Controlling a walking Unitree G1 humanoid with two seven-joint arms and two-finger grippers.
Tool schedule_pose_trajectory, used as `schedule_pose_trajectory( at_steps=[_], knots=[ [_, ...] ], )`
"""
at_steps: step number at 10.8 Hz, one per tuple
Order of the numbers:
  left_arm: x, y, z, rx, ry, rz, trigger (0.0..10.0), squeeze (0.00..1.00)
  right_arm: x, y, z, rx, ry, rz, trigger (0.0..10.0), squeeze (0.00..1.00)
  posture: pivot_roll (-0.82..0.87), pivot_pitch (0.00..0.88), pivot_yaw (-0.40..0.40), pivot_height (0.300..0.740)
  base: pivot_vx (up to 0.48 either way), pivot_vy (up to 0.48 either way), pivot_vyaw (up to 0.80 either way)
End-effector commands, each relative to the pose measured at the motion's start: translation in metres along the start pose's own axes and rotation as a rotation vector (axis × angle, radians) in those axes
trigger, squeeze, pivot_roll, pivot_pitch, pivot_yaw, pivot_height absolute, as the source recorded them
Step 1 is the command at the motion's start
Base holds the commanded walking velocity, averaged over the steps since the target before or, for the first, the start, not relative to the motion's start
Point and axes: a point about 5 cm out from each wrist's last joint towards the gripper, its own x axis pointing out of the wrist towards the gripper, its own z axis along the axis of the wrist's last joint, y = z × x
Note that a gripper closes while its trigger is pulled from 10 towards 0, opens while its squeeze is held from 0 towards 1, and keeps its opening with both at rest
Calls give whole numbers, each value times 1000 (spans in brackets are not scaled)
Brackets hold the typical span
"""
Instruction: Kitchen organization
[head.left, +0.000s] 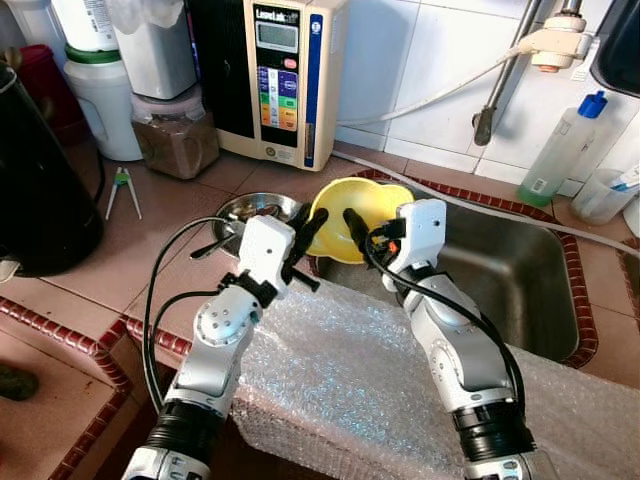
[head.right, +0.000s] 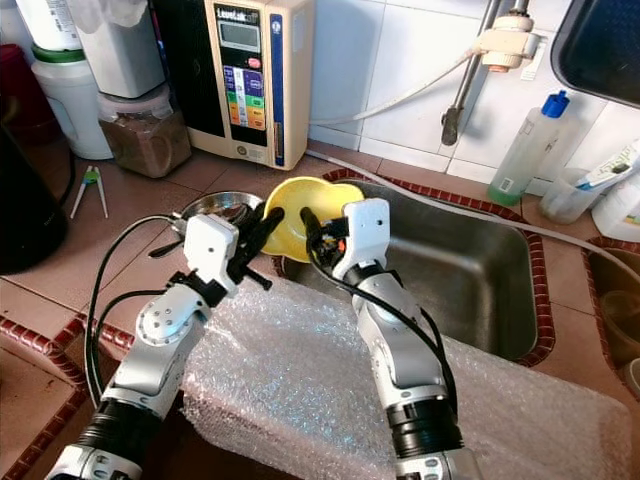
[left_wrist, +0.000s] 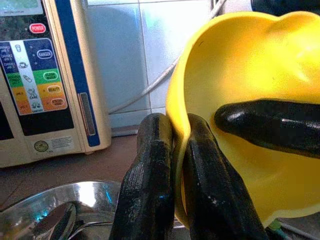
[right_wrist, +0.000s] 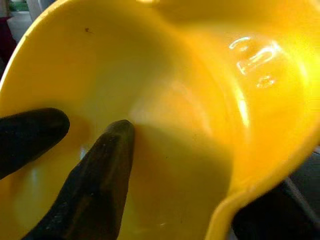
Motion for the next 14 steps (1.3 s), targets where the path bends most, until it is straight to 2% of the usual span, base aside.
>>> schedule_pose_trajectory(
  at_steps=[1,5,6,7,8,9,14],
  knots=[
    [4,-9,5,14,-20,-50,0,0,2,-7,4,-18,-5,-33,0,0,33,0,-41,740,0,0,0],
    [4,-5,5,25,-22,-17,0,0,4,-9,3,-14,-5,-49,0,0,35,0,-42,740,0,0,0],
    [3,-5,6,33,-22,-16,667,0,4,-10,2,-16,-1,-57,0,0,35,0,-41,740,0,0,0],
    [4,-6,6,33,-22,-18,4000,0,4,-11,1,-18,3,-63,0,0,32,0,-38,740,0,0,0],
    [4,-7,5,35,-21,-19,8275,0,3,-12,0,-19,5,-68,0,0,29,0,-38,740,0,0,0],
    [4,-8,5,30,-17,-22,10000,0,2,-12,0,-19,5,-71,0,0,26,0,-35,740,0,0,0],
    [4,-7,7,26,-27,-58,10000,0,2,-23,1,-14,-4,-140,0,0,33,0,-33,740,0,0,0]
  ],
)
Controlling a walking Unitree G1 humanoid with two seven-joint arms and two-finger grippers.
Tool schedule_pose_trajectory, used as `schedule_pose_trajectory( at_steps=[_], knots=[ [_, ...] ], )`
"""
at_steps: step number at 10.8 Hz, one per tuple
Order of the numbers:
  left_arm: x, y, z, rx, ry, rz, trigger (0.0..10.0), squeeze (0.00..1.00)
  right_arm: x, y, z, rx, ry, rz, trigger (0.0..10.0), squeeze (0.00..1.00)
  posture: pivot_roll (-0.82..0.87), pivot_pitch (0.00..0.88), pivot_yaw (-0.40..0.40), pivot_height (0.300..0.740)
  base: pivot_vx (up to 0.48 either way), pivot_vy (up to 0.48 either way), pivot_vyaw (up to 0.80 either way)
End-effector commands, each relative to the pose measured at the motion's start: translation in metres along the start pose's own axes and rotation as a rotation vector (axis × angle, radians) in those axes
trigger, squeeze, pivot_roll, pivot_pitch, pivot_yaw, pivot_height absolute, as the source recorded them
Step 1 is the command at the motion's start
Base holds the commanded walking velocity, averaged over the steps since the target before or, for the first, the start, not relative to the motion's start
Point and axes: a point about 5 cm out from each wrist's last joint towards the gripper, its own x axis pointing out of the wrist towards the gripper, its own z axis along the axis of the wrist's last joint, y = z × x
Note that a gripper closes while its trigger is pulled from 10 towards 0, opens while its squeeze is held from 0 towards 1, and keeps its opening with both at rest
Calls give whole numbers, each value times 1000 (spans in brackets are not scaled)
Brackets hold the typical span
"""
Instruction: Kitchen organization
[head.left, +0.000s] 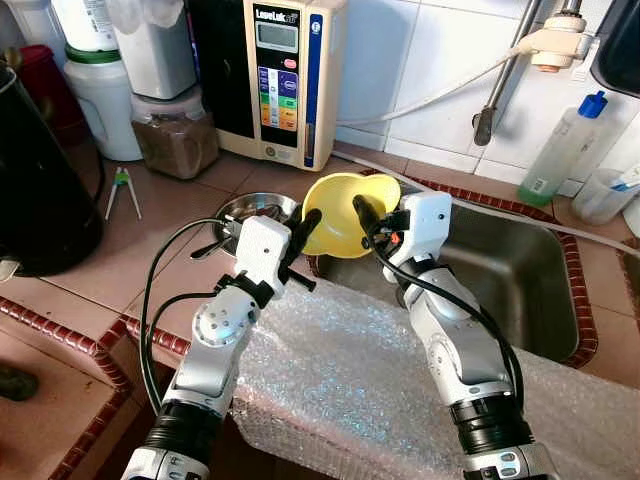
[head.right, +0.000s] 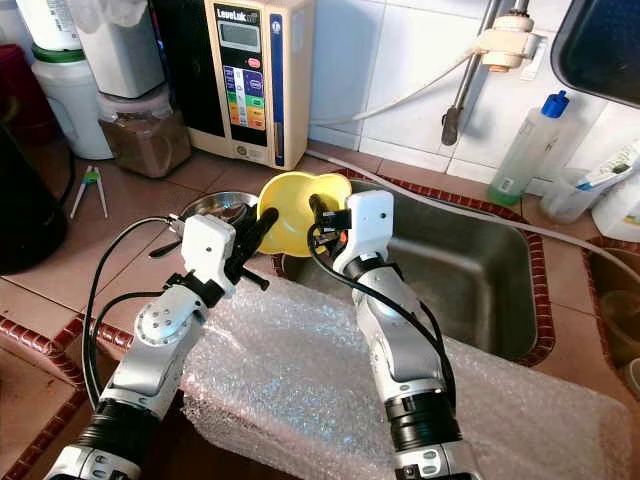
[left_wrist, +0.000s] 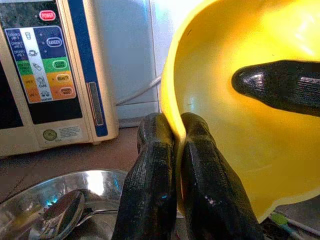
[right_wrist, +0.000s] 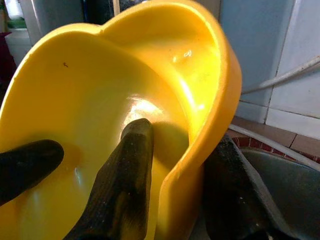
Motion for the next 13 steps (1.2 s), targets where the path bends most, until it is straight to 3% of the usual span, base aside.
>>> schedule_pose_trajectory(
  at_steps=[1,2,6,8,11,13],
  knots=[
    [4,-12,12,8,-62,-102,10000,329,-2,-22,-7,-18,49,-128,0,0,39,0,-39,740,0,0,0],
    [3,-12,16,-19,-90,-123,10000,1000,-2,-25,-6,-39,44,-147,0,0,40,0,-37,740,0,0,0],
    [2,-19,18,-51,-88,-256,10000,1000,-2,-48,7,-124,-8,-280,0,0,38,0,-28,740,0,0,0],
    [-2,-23,13,-100,-33,-339,10000,1000,-9,-70,6,-176,7,-392,0,0,41,0,-25,740,0,0,0],
    [-12,-28,3,-37,110,-554,10000,1000,-34,-113,-4,-282,94,-612,0,0,53,0,-20,740,0,0,0],
    [-15,-21,0,13,150,-581,10000,1000,-51,-131,-15,-314,167,-731,0,0,54,0,-9,740,0,0,0]
  ],
)
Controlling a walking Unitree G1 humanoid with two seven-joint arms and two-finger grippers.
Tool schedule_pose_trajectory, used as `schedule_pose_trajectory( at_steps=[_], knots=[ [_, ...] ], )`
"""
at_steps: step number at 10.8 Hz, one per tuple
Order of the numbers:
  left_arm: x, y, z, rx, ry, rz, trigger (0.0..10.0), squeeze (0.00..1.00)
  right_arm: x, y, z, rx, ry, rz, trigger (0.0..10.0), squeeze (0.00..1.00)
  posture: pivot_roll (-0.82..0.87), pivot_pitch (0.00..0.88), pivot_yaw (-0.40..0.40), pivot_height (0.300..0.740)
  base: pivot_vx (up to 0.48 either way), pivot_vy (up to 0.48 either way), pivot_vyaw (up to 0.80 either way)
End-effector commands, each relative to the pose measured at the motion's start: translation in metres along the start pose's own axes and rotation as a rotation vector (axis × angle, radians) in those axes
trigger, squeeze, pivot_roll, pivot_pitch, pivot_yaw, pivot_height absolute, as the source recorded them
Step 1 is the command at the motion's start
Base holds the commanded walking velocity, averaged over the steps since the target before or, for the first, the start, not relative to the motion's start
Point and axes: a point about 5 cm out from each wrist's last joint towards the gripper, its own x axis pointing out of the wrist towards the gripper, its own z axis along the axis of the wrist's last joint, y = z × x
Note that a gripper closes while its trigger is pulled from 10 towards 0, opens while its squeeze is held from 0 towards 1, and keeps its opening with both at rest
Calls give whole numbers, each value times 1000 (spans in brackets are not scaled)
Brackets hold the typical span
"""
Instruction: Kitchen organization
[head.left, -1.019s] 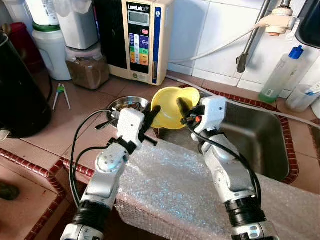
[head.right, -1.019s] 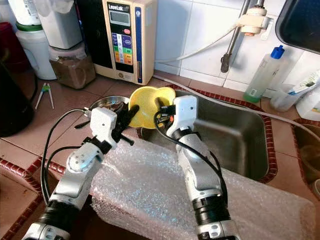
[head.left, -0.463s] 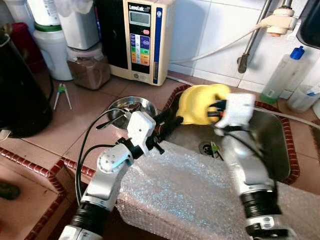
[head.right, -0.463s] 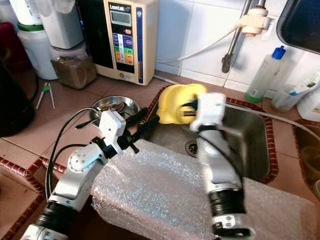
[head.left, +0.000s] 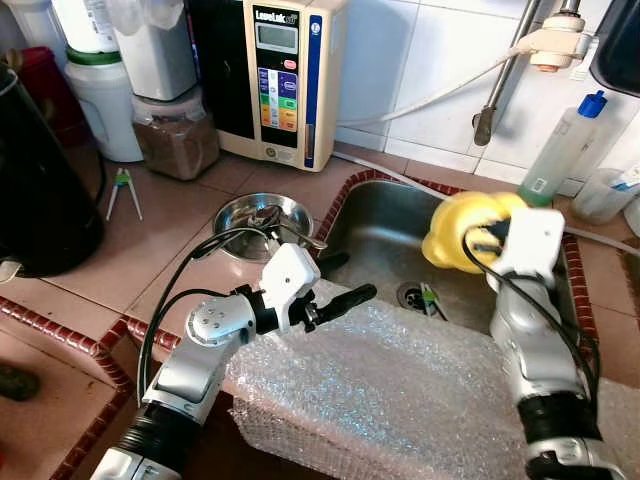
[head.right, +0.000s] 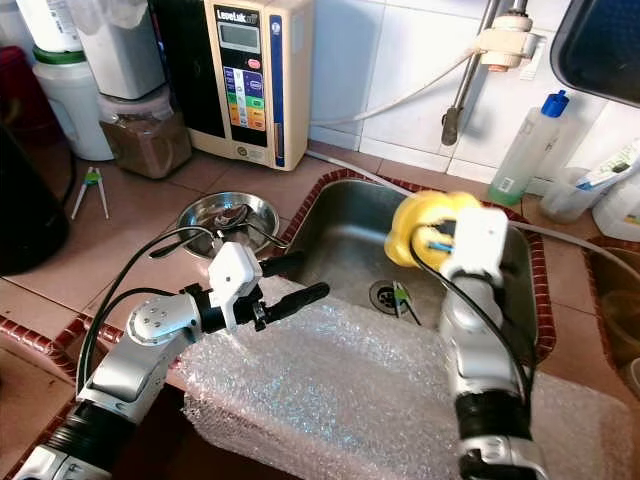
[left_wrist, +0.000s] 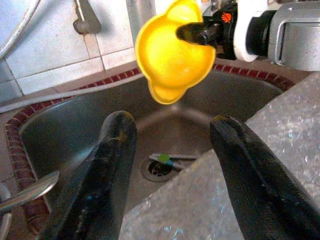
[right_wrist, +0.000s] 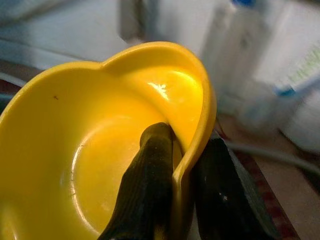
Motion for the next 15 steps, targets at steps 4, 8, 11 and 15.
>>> schedule_pose_trajectory(
  at_steps=[4,8,11,15],
  knots=[
    [-2,-4,-4,75,61,-55,10000,1000,-4,-12,-27,14,117,-80,10000,557,68,0,-11,740,0,0,0],
    [-4,-6,-6,105,81,-62,10000,1000,-8,-9,-33,6,131,-53,10000,1000,69,0,-11,740,0,0,0],
    [-3,-6,-8,119,86,-67,10000,1000,-7,6,-30,51,128,48,10000,1000,63,0,-8,740,0,0,0],
    [-1,-5,-6,131,76,-54,10000,1000,-11,18,-50,40,293,208,10000,1000,68,0,-12,740,0,0,0]
  ],
)
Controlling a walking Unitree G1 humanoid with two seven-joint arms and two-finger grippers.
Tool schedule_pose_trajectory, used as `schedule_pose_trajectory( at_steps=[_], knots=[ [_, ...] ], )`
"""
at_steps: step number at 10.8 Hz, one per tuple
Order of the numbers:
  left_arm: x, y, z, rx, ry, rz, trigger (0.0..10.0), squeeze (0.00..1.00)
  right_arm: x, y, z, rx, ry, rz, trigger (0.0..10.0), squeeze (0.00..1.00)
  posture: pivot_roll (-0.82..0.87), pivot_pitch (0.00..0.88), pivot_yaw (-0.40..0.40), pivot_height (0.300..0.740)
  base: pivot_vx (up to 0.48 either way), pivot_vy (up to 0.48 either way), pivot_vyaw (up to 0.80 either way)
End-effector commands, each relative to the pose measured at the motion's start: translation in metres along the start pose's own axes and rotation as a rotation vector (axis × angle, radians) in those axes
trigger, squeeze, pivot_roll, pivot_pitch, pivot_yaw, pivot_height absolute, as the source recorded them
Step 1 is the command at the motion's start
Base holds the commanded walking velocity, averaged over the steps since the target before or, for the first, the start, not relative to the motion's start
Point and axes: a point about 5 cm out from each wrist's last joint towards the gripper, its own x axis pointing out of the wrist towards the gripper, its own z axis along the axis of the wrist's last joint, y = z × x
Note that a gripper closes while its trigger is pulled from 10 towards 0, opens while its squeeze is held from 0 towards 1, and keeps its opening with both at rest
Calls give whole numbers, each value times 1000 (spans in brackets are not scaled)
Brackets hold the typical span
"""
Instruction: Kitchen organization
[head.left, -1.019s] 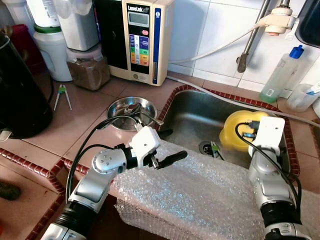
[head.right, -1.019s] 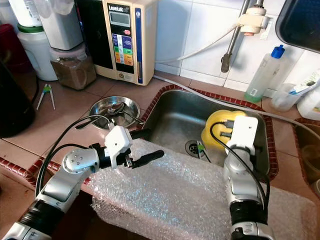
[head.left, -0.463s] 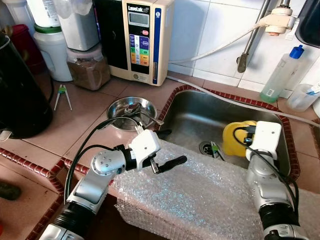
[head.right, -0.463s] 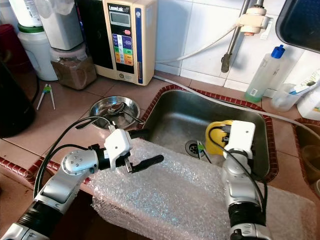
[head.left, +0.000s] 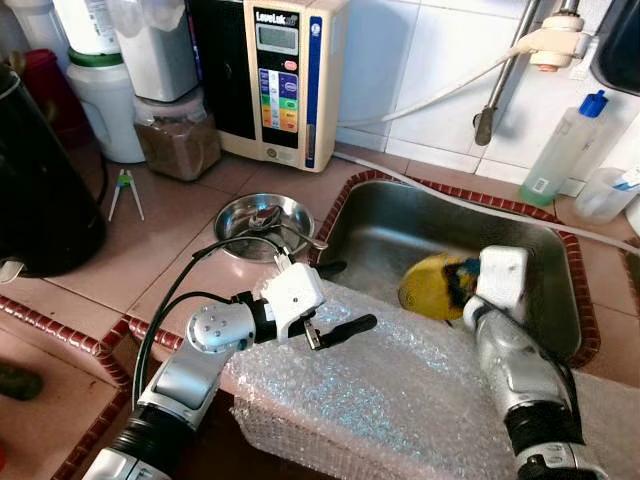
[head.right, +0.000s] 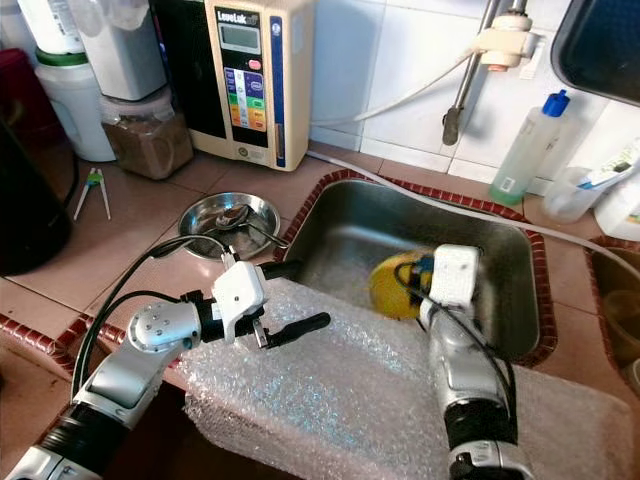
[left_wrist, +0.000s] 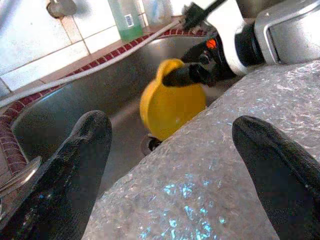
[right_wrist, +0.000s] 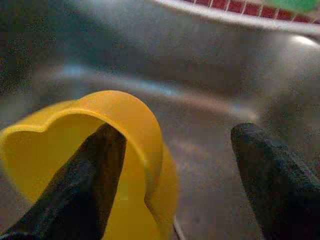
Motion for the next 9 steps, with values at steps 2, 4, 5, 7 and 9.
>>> schedule_pose_trajectory(
  at_steps=[2,4,5,7,9],
  knots=[
    [0,2,2,22,-1,8,10000,1000,3,-11,14,18,-41,-14,10000,1000,66,0,-12,740,0,0,0],
    [1,1,1,26,-1,8,10000,1000,3,-36,27,135,-111,-179,10000,1000,63,0,-12,740,0,0,0],
    [1,0,1,28,-2,11,10000,1000,3,-33,28,0,-117,-119,10000,1000,63,0,-12,740,0,0,0],
    [1,0,1,34,-1,11,10000,1000,5,-32,23,150,-69,-99,10000,1000,60,0,-10,740,0,0,0],
    [2,3,3,41,-14,34,10000,1000,8,-29,44,610,-148,-29,10000,1000,62,0,-9,740,0,0,0]
  ],
)
